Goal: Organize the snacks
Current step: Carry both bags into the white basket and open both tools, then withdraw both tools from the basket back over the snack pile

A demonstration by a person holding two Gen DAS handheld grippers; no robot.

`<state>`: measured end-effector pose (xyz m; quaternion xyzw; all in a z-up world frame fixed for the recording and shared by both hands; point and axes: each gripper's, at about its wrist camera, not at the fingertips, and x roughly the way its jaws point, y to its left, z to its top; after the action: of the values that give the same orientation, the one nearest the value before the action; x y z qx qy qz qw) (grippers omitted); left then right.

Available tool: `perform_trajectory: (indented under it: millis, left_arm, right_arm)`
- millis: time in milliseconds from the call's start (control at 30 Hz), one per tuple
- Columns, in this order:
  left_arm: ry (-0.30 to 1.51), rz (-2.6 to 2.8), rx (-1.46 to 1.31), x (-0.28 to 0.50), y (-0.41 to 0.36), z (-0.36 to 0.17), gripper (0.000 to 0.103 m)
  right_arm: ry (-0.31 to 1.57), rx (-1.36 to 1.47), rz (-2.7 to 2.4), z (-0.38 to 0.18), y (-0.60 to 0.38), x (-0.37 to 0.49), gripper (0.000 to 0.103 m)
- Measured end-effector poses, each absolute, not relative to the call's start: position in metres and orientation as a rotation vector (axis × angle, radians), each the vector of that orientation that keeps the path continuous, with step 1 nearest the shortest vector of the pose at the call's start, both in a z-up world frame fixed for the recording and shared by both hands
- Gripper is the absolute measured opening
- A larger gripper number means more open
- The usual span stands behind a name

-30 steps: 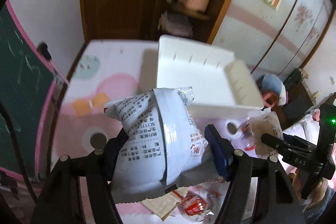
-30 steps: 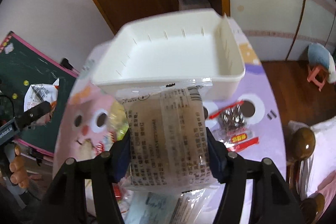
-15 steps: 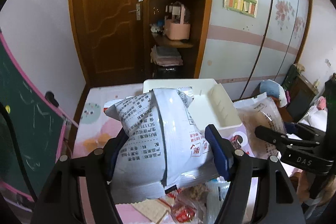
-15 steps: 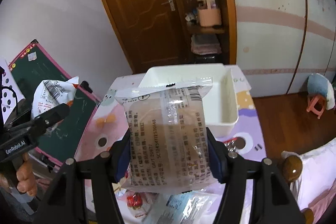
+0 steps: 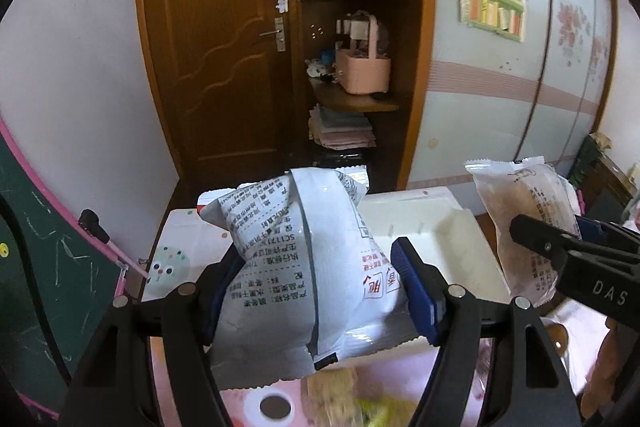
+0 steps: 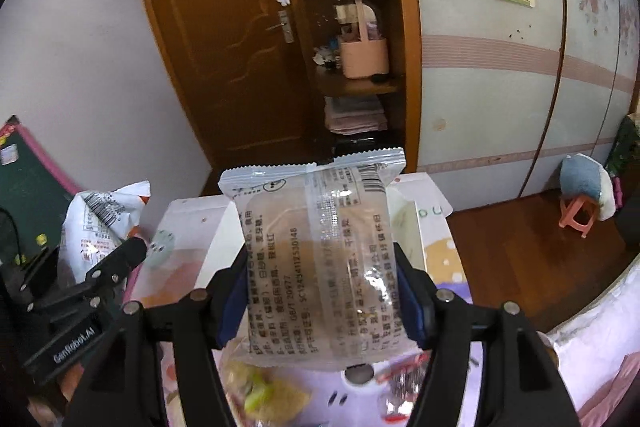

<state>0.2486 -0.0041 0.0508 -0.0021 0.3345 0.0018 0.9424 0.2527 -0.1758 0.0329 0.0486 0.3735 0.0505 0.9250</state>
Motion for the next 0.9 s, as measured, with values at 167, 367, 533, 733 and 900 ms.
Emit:
perform_trajectory:
  millis: [167, 367, 533, 733, 900]
  left_arm:
    - [0.776, 0.032, -0.007, 0.298, -0.006, 0.017, 0.1]
    - [0.798, 0.007, -0.054, 0.307, -0.004, -0.009, 0.1]
    - [0.736, -0.018, -0.096, 0.28, 0.006, -0.001, 0.1]
    - [0.663, -0.037, -0.121, 0.239, 0.019, 0.027, 0.1]
    - [0.636, -0.026, -0.11, 0.209, 0.021, 0.046, 0.1]
  right_arm:
    - [0.786, 0.076, 0.049, 0.014, -0.168, 0.296, 0.074]
    - [0.859, 0.142, 0.045, 0.0, -0.175, 0.302, 0.074]
    - [0.902, 0.142, 0.023, -0.005, -0.178, 0.283, 0.074]
    - [0.912, 0.162, 0.0, 0.007, -0.184, 0.262, 0.075]
    - [0.866, 0.144, -0.021, 0.027, -0.181, 0.237, 0.076]
